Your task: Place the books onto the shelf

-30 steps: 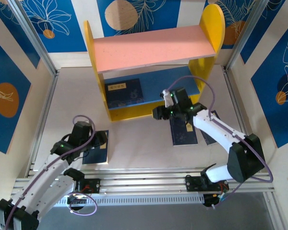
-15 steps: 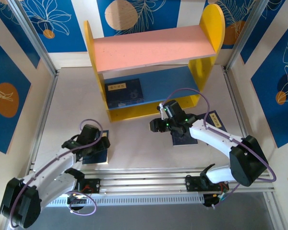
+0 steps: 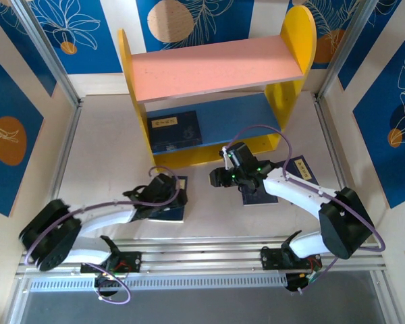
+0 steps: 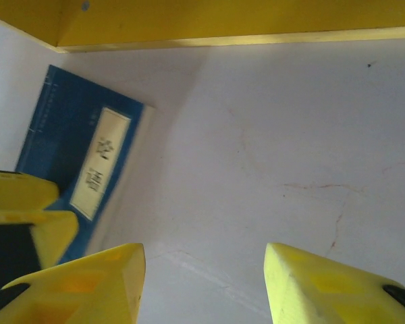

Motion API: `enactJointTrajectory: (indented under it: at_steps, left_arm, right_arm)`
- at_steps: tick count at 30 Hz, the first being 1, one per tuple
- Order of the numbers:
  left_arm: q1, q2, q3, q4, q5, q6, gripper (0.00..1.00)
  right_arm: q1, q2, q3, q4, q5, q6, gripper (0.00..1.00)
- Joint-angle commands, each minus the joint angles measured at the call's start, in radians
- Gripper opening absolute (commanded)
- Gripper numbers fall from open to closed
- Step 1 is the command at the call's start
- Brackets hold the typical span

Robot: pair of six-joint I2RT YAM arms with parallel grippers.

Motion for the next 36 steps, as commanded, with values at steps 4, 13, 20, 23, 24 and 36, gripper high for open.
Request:
enactJointTrajectory:
  at_steps: [4, 13, 20, 23, 24, 36]
  left_arm:
    - [-0.129, 0.255, 0.135, 0.171, 0.151, -0.094, 0.68]
    - [-0.149, 0.298, 0.261, 0.191, 0.145, -0.048, 0.67]
    - [-0.136, 0.158, 0.315, -0.061, 0.014, 0.084, 0.69]
    - [-0.111, 0.114, 0.283, -0.092, 0.006, 0.098, 0.69]
    - [-0.1, 0.101, 0.266, -0.101, 0.003, 0.096, 0.69]
    - [0.005, -0.036, 0.105, -0.175, -0.013, 0.105, 0.7]
  right_arm:
    - [-0.038, -0.005, -0.029, -0.07, 0.007, 0.037, 0.5]
    - [-0.105, -0.02, -0.12, -0.09, -0.029, 0.064, 0.51]
    - [-0.107, 0.007, -0.156, -0.036, -0.079, 0.078, 0.51]
    - [-0.091, 0.027, -0.151, -0.02, -0.085, 0.08, 0.51]
    - [-0.085, 0.034, -0.148, -0.017, -0.085, 0.081, 0.51]
    - [-0.017, 0.11, -0.086, -0.01, -0.071, 0.093, 0.51]
